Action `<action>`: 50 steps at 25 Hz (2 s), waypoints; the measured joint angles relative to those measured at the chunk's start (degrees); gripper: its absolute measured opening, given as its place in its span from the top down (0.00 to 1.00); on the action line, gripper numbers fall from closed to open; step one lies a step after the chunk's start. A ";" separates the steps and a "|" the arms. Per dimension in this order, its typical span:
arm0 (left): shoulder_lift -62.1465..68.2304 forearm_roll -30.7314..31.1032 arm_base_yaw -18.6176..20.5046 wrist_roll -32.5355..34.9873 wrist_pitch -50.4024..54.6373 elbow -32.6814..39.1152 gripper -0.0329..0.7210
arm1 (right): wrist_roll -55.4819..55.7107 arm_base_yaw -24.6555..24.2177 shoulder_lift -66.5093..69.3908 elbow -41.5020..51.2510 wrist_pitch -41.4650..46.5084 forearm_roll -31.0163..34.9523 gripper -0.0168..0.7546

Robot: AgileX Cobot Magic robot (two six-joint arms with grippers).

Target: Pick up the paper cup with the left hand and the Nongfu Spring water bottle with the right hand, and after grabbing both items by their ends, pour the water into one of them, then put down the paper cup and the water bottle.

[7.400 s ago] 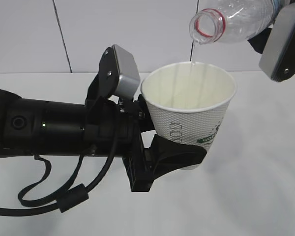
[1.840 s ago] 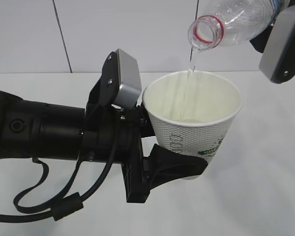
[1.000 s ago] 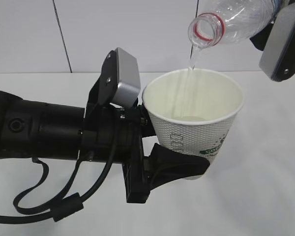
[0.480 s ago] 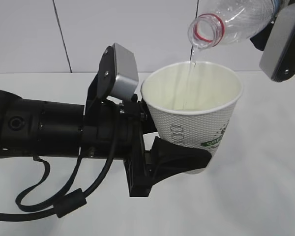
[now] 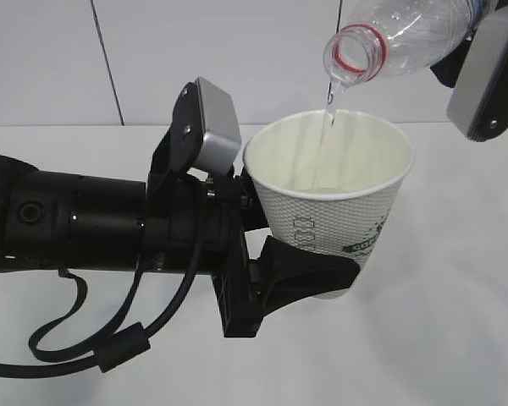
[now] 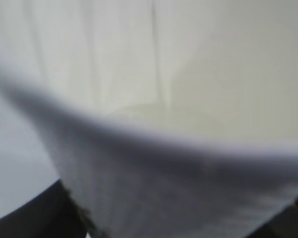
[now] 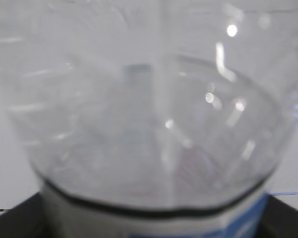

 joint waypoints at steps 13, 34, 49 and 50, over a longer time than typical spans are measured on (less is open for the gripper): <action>0.05 0.00 0.00 0.00 0.14 0.00 0.28 | 0.00 0.00 0.00 0.00 0.00 0.00 0.34; 0.14 0.00 0.00 0.00 0.14 0.00 0.28 | -1.25 0.00 0.00 0.00 -0.40 0.00 0.34; 0.14 0.00 0.00 0.00 0.14 0.00 0.28 | -1.48 0.00 -0.08 0.00 -0.57 0.00 0.34; 0.14 0.00 0.00 0.00 0.14 0.00 0.28 | -1.48 0.00 -0.08 0.00 -0.66 0.00 0.34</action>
